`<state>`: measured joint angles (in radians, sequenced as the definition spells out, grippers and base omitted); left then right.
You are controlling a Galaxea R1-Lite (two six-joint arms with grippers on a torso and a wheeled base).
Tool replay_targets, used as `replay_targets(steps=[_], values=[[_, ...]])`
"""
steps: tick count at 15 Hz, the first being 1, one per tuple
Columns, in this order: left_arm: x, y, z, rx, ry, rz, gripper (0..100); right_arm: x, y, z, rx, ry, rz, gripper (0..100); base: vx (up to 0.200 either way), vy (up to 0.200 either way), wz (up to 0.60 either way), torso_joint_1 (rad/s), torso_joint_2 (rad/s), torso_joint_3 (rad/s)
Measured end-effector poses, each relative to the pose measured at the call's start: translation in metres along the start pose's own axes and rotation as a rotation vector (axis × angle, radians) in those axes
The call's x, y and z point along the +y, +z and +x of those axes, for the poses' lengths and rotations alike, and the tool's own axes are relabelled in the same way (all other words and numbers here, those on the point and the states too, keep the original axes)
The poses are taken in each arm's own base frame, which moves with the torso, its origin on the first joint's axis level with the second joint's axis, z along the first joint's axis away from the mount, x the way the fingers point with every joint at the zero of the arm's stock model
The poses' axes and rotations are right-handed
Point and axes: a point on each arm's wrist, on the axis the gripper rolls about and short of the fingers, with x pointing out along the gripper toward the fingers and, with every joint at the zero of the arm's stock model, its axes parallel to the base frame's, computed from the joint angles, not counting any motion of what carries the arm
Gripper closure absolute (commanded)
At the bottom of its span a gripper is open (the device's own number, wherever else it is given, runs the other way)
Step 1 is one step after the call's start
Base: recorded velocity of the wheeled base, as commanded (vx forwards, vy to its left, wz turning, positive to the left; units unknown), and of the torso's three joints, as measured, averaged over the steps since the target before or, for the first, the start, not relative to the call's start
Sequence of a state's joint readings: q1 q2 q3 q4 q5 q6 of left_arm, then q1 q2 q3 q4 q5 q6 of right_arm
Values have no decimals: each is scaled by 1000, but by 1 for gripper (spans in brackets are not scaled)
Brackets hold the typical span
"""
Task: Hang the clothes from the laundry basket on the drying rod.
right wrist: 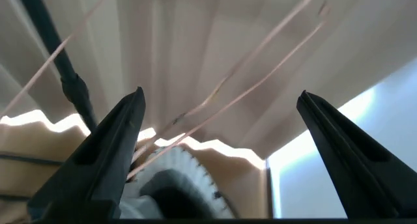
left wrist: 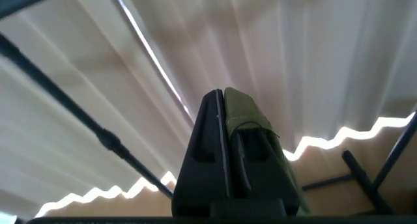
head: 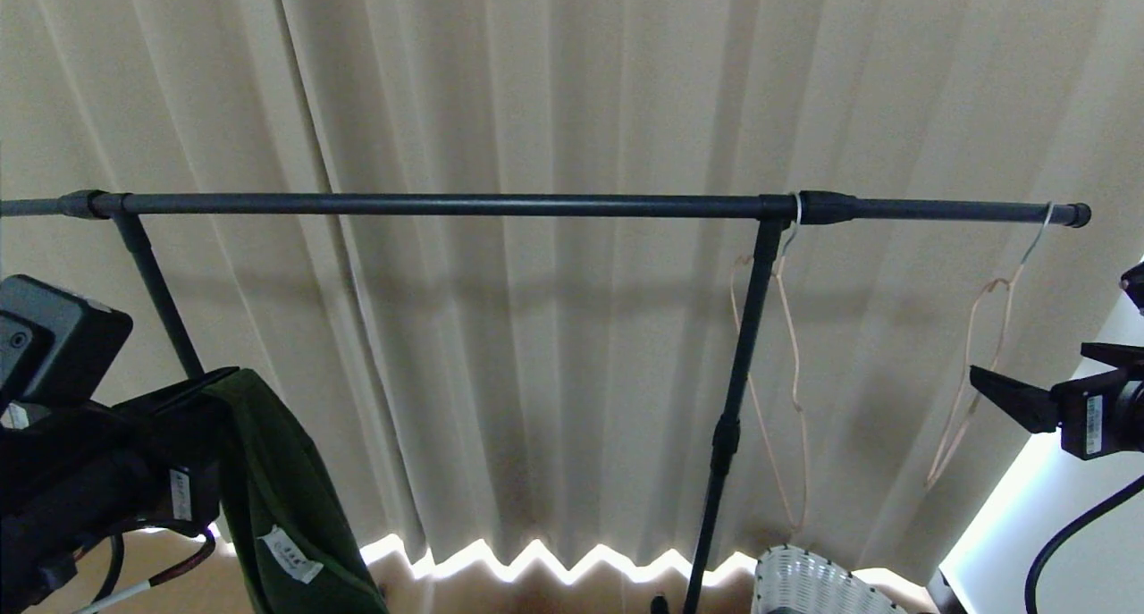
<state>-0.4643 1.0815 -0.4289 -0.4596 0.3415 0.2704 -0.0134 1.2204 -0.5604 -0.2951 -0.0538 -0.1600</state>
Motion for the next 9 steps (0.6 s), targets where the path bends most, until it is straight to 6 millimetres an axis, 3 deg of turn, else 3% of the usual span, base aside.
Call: replay_targets(steps=[4, 9], values=[[9, -8, 3, 44, 67, -12, 100, -2, 1, 17, 57, -97, 48, 0, 0, 0, 0, 0, 0, 0], [15, -12, 3, -47, 134, -118, 100, -1, 2, 38, 106, -123, 87, 0, 0, 0, 0, 0, 0, 0]])
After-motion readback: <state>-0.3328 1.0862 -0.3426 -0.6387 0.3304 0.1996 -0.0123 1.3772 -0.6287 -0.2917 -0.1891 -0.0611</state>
